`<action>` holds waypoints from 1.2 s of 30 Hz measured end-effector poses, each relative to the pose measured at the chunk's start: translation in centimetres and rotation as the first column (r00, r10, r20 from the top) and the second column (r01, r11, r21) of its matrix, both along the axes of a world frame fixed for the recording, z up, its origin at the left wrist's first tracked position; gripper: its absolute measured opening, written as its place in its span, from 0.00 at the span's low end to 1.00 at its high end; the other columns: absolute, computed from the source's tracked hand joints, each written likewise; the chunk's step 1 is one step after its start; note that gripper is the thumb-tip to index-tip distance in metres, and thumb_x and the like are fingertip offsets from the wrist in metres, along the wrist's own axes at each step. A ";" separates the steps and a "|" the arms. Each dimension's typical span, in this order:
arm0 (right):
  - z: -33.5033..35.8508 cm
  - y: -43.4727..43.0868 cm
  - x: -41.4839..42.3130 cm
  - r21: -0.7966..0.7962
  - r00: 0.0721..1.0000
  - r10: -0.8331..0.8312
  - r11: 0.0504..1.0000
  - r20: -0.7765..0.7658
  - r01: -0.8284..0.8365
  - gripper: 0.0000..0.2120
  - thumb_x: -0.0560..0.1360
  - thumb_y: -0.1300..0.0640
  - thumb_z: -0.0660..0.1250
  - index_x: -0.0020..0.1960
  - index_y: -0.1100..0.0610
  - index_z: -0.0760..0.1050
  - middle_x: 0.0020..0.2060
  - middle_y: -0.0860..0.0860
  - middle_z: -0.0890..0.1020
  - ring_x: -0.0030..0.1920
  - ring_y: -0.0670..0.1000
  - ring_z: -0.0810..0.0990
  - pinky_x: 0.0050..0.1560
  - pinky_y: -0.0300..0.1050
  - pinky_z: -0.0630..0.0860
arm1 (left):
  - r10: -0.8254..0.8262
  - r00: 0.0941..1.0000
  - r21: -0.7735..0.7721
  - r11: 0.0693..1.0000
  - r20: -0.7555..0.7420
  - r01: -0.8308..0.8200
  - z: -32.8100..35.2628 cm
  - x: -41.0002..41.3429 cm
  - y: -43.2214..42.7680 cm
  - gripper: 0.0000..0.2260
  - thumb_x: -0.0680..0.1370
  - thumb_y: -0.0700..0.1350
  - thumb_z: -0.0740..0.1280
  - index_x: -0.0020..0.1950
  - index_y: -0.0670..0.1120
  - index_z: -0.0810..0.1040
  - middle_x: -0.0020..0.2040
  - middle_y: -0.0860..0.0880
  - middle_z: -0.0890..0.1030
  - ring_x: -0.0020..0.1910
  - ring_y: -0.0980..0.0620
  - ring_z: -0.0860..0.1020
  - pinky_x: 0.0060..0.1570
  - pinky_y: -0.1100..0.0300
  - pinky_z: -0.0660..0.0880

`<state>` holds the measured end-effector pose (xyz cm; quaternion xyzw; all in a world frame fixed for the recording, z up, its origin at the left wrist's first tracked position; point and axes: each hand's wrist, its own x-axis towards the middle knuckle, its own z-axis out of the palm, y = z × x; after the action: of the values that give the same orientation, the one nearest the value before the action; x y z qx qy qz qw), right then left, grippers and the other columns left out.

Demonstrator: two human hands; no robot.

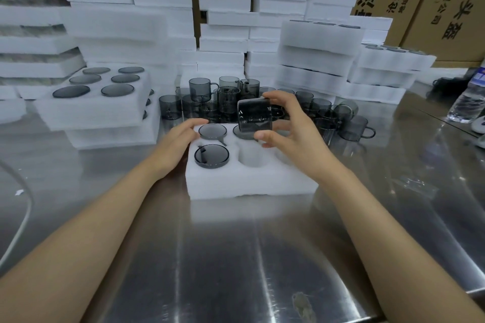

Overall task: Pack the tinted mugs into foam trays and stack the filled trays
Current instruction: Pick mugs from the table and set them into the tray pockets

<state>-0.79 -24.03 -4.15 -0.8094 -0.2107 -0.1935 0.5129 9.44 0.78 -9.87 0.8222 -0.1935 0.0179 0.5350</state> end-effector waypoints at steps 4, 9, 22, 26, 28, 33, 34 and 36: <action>-0.1 0.0 0.2 0.092 0.997 0.058 0.994 -0.057 -0.053 0.24 0.70 0.65 0.74 0.56 0.43 0.70 0.54 0.35 0.77 0.50 0.48 0.83 0.48 0.64 0.79 | -0.002 1.000 -0.001 1.000 -0.004 0.002 -0.1 0.0 0.0 0.17 0.71 0.54 0.58 0.57 0.67 0.76 0.63 0.58 0.77 0.65 0.54 0.72 0.70 0.46 0.65; 0.1 0.2 0.1 0.134 0.999 0.050 0.990 0.013 -0.052 0.18 0.71 0.58 0.73 0.57 0.44 0.72 0.59 0.43 0.76 0.55 0.43 0.79 0.47 0.39 0.78 | -0.004 1.000 -0.020 1.000 -0.009 0.004 0.0 0.0 -0.1 0.17 0.72 0.53 0.58 0.57 0.66 0.77 0.62 0.58 0.78 0.63 0.54 0.74 0.69 0.46 0.66; 0.3 0.5 -0.7 -0.275 1.000 -0.002 0.961 -0.027 -0.006 0.18 0.72 0.59 0.73 0.62 0.53 0.79 0.57 0.41 0.78 0.59 0.41 0.76 0.64 0.42 0.70 | -0.002 1.000 -0.008 1.000 -0.016 0.002 0.3 -0.4 -0.2 0.16 0.70 0.54 0.58 0.54 0.69 0.77 0.58 0.65 0.78 0.61 0.59 0.74 0.68 0.50 0.67; 0.1 0.7 -0.9 -0.348 0.998 0.042 0.936 -0.039 -0.053 0.20 0.71 0.62 0.73 0.62 0.54 0.79 0.59 0.42 0.78 0.61 0.40 0.74 0.66 0.40 0.68 | -0.001 1.000 0.000 1.000 -0.008 0.001 0.2 -0.4 -0.1 0.17 0.69 0.57 0.57 0.55 0.69 0.76 0.59 0.63 0.78 0.62 0.59 0.73 0.69 0.50 0.66; 0.0 0.6 -0.7 -0.392 0.998 0.045 0.918 -0.039 -0.057 0.21 0.72 0.59 0.73 0.64 0.53 0.77 0.61 0.42 0.77 0.63 0.40 0.73 0.67 0.42 0.67 | -0.003 1.000 0.000 1.000 -0.015 0.003 0.3 -0.4 -0.1 0.17 0.68 0.58 0.57 0.54 0.70 0.76 0.59 0.64 0.77 0.62 0.59 0.73 0.69 0.49 0.66; -0.3 0.6 -0.4 -0.581 0.999 0.029 0.814 0.027 -0.007 0.30 0.76 0.43 0.65 0.75 0.48 0.63 0.73 0.42 0.67 0.72 0.41 0.63 0.73 0.44 0.61 | -0.014 1.000 -0.011 1.000 -0.014 0.013 0.2 -0.5 -0.1 0.17 0.69 0.57 0.58 0.54 0.70 0.76 0.60 0.62 0.78 0.63 0.57 0.74 0.69 0.48 0.67; -0.5 0.8 -0.3 -0.632 1.000 0.020 0.775 0.013 -0.007 0.30 0.76 0.41 0.62 0.75 0.49 0.62 0.73 0.43 0.67 0.73 0.42 0.63 0.73 0.45 0.61 | -0.013 1.000 -0.010 1.000 -0.011 0.013 0.2 -0.5 -0.2 0.16 0.69 0.56 0.58 0.54 0.70 0.76 0.61 0.61 0.78 0.63 0.57 0.74 0.69 0.48 0.67; -0.9 1.1 -0.2 -0.759 0.999 -0.019 0.652 -0.025 -0.007 0.32 0.77 0.35 0.54 0.76 0.49 0.59 0.74 0.43 0.64 0.75 0.44 0.58 0.74 0.50 0.59 | -0.013 1.000 -0.014 1.000 -0.010 0.013 0.2 -0.5 -0.2 0.16 0.70 0.54 0.58 0.54 0.69 0.76 0.60 0.60 0.78 0.62 0.57 0.74 0.68 0.49 0.67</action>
<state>-1.01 -22.90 -5.06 -0.9532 -0.2615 -0.0770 0.1309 8.96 0.57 -9.67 0.8172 -0.1962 0.0115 0.5418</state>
